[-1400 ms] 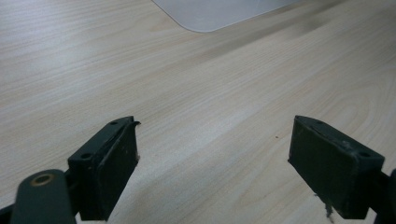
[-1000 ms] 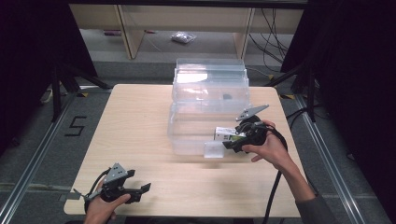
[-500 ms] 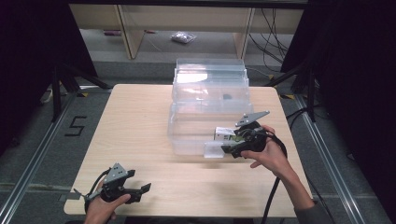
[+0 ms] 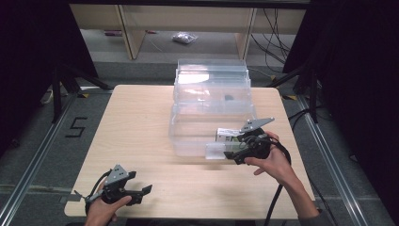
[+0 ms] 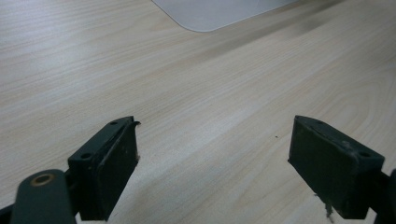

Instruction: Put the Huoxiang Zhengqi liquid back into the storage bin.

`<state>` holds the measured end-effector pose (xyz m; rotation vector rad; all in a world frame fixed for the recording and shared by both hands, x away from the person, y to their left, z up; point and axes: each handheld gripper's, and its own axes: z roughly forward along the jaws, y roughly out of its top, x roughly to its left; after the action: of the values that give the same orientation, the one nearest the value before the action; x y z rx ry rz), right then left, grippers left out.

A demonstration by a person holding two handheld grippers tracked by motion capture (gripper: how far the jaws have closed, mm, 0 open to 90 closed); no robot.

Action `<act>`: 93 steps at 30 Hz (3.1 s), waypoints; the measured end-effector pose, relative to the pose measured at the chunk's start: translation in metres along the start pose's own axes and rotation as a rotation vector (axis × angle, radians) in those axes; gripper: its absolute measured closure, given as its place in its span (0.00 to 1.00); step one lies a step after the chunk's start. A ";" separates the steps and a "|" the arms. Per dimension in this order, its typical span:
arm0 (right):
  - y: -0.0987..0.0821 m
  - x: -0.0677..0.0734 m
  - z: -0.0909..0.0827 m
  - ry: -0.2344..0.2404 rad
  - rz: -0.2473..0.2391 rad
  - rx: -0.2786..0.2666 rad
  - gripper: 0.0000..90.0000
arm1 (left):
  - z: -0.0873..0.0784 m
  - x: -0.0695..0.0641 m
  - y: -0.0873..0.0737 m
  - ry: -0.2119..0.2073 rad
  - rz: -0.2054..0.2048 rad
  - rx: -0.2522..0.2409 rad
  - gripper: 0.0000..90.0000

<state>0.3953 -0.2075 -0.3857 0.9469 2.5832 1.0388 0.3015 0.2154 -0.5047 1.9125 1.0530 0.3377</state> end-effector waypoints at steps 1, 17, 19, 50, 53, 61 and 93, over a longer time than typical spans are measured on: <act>0.000 0.002 -0.001 0.000 0.016 -0.001 0.22 | 0.000 0.000 0.000 0.000 0.000 0.000 0.17; -0.013 0.015 0.004 0.024 0.004 -0.025 0.22 | 0.000 0.000 0.000 0.000 0.002 0.001 0.17; -0.015 0.016 0.006 0.016 0.007 -0.035 0.22 | 0.000 0.000 0.000 0.000 0.000 -0.001 0.17; -0.047 0.029 0.020 0.024 0.029 -0.031 0.21 | -0.001 0.000 0.001 -0.004 0.005 -0.006 0.17; -0.051 0.029 0.022 0.037 0.026 -0.019 0.21 | -0.002 0.000 0.001 -0.002 0.006 -0.006 0.17; -0.059 0.030 0.025 0.040 0.036 -0.009 0.21 | -0.002 0.000 0.001 -0.005 0.005 -0.008 0.17; -0.092 0.031 0.030 0.024 0.109 0.009 0.20 | -0.002 -0.001 0.001 -0.008 0.001 -0.018 0.17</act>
<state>0.3382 -0.2217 -0.4684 1.0946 2.5829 1.0719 0.3002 0.2152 -0.5031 1.8969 1.0399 0.3390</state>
